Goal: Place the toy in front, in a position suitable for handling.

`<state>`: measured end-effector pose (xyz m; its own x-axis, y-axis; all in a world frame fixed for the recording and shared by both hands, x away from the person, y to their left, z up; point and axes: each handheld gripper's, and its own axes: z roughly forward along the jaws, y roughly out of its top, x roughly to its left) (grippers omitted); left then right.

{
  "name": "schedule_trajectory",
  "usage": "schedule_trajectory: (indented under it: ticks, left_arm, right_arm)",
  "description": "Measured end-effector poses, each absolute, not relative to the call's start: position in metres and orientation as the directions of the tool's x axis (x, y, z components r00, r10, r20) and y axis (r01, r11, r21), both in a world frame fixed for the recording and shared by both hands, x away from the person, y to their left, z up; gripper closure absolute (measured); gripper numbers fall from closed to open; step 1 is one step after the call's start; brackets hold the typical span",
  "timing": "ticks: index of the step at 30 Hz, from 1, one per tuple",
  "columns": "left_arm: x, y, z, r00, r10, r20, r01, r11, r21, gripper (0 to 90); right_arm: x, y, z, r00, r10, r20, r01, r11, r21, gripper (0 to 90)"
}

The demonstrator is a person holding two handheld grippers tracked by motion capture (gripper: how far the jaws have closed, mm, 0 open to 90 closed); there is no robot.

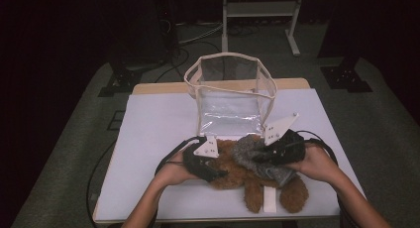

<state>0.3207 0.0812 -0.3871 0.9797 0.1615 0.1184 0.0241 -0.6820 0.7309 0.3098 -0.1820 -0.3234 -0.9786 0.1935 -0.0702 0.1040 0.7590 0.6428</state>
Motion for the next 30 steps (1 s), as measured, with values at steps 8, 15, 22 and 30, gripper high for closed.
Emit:
schedule_trajectory:
  ticks: [8, 15, 22, 30]
  left_arm:
    - [0.323, 0.09, -0.38, 0.976, 0.178, 0.128, 0.028, -0.68, 0.733, 29.8]
    - [0.326, 0.107, -0.383, 0.971, 0.215, 0.101, 0.077, -0.689, 0.72, 34.2]
    - [0.334, 0.098, -0.387, 0.971, 0.219, 0.101, 0.076, -0.674, 0.735, 37.4]
    - [0.34, 0.099, -0.389, 0.966, 0.244, 0.084, 0.097, -0.646, 0.757, 37.3]
  right_arm:
    - [0.319, -0.205, -0.336, -0.966, 0.257, -0.04, 0.166, 0.73, 0.663, 78.5]
    - [0.335, -0.209, -0.336, -0.955, 0.294, -0.043, 0.188, 0.709, 0.68, 78.5]
    - [0.333, -0.178, -0.322, -0.963, 0.259, -0.079, 0.14, 0.726, 0.673, 78.5]
    - [0.332, -0.141, -0.331, -0.98, 0.183, -0.074, 0.093, 0.757, 0.646, 78.5]
